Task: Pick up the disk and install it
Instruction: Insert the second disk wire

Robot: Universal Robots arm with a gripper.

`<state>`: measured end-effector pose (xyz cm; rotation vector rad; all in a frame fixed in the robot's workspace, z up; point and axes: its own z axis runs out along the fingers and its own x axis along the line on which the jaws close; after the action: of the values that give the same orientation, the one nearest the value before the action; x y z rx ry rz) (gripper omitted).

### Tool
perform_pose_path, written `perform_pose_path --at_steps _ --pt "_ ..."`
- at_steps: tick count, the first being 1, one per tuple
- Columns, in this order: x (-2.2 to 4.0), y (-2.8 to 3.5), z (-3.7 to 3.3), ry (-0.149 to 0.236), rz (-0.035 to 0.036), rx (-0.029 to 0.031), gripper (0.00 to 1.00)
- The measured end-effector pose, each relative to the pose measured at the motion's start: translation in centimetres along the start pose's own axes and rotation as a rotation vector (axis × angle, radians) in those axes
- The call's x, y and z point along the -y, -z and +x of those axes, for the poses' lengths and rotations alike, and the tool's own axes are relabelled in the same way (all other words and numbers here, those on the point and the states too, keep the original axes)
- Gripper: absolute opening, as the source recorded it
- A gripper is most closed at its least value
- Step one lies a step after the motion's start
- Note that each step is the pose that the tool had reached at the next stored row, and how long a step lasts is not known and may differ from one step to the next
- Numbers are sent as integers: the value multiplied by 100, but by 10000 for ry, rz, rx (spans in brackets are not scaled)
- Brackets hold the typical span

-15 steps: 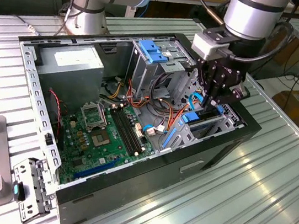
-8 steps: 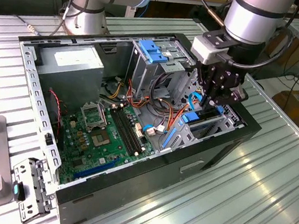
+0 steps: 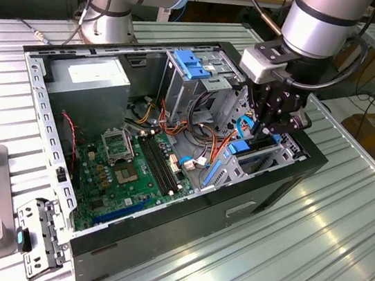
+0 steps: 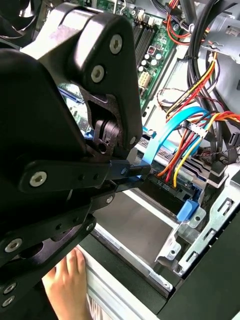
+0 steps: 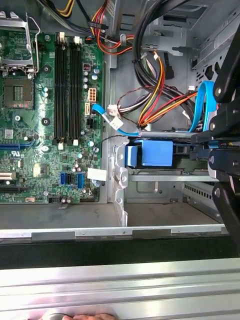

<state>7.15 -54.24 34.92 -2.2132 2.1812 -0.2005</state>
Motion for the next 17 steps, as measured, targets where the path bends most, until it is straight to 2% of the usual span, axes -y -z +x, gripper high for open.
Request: perform_pose_path --at_steps 4,7,8,9,10,11,12,13,14,17 --pt "0 -2 13 -11 15 99 16" --pt "0 -2 21 -32 18 281 16" --pt "0 -3 27 -41 21 358 16" --pt "-1 -4 41 -55 29 480 16" --pt "-1 -6 55 -62 31 545 16" --pt "-1 -7 82 -80 36 704 16" --pt "-3 -9 119 -89 39 777 16" --pt "-4 -11 139 -93 40 816 16" --pt "-4 -14 167 -107 43 938 16" --pt "-6 -35 174 -110 43 964 16"
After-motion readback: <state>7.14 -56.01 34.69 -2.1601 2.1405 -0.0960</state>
